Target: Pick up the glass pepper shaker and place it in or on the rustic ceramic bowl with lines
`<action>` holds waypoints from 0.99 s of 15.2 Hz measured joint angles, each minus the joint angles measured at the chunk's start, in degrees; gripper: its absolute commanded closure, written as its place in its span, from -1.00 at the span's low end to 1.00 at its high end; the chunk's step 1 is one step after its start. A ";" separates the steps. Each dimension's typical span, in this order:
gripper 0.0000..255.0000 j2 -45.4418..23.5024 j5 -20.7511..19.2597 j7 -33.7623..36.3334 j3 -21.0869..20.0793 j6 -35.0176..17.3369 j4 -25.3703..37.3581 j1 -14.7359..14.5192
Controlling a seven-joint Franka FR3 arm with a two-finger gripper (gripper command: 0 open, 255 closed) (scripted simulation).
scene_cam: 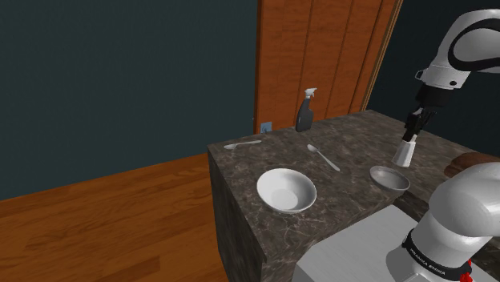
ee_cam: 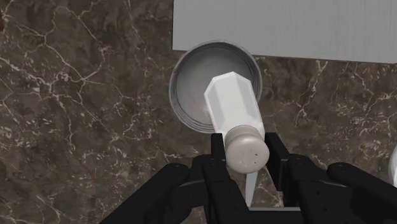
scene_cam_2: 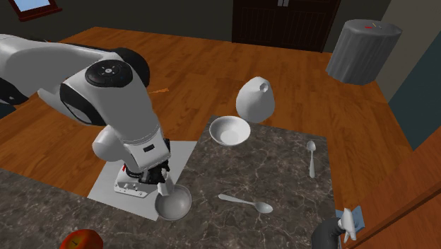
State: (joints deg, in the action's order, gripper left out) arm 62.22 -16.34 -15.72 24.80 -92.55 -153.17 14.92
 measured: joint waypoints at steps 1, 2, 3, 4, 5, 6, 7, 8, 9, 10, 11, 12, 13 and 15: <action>1.00 0.20 -0.32 -0.09 0.30 -0.57 -0.78 0.21; 1.00 0.44 -0.51 -0.03 0.45 -1.17 -1.65 0.36; 1.00 0.77 -0.74 0.03 0.62 -1.82 -2.66 0.56; 1.00 0.66 -1.10 -0.06 1.03 -2.61 -3.35 0.69; 1.00 0.64 -1.31 0.03 1.24 -3.39 -4.12 0.76; 1.00 0.62 -1.61 -0.07 1.56 -3.97 -4.68 0.89; 1.00 0.77 -1.89 -0.11 1.82 -4.50 -5.38 1.09; 1.00 0.39 -2.23 -0.13 2.24 -5.49 -6.00 1.11; 1.00 0.33 -2.57 -0.21 2.60 -6.16 -6.62 1.27; 1.00 0.45 -2.95 -0.31 2.95 -6.80 -7.40 1.53; 1.00 0.50 -3.30 -0.38 3.29 -7.45 -8.13 1.75; 1.00 0.31 -3.53 -0.28 3.54 -8.30 -8.80 1.78; 1.00 0.16 -3.91 -0.29 3.93 -9.22 -9.60 1.94; 1.00 0.01 -4.50 -0.42 4.52 -10.34 -10.61 2.24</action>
State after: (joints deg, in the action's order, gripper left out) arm 62.23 -20.83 -16.14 29.31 -102.89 -163.77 17.16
